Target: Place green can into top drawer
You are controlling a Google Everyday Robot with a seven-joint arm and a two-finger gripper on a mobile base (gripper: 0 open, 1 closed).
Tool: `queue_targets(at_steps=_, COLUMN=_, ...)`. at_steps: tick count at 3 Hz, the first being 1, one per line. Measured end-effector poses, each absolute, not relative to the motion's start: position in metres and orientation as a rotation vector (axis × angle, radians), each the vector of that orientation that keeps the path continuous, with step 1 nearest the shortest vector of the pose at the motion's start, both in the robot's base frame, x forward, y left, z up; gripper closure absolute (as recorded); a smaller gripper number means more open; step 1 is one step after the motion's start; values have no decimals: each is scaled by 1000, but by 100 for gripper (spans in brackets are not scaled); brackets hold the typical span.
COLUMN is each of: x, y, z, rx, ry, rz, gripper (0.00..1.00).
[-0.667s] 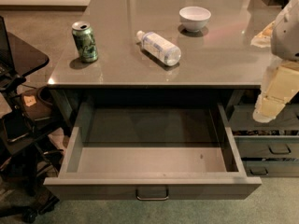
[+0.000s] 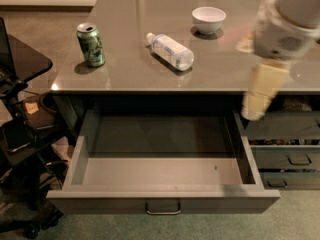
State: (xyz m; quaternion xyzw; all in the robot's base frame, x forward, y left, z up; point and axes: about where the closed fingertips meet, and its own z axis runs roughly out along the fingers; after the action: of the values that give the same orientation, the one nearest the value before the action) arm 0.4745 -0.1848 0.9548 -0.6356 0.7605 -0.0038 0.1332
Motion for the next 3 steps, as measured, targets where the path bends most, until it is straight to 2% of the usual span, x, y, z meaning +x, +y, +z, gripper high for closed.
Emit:
queue_targets(at_steps=2, x=605, y=-116, z=888, rx=-1973, ry=2174, rz=273, gripper=0)
queue_targets(at_steps=3, x=641, y=-112, z=870, rx=-1919, ry=2165, rz=283, gripper=0)
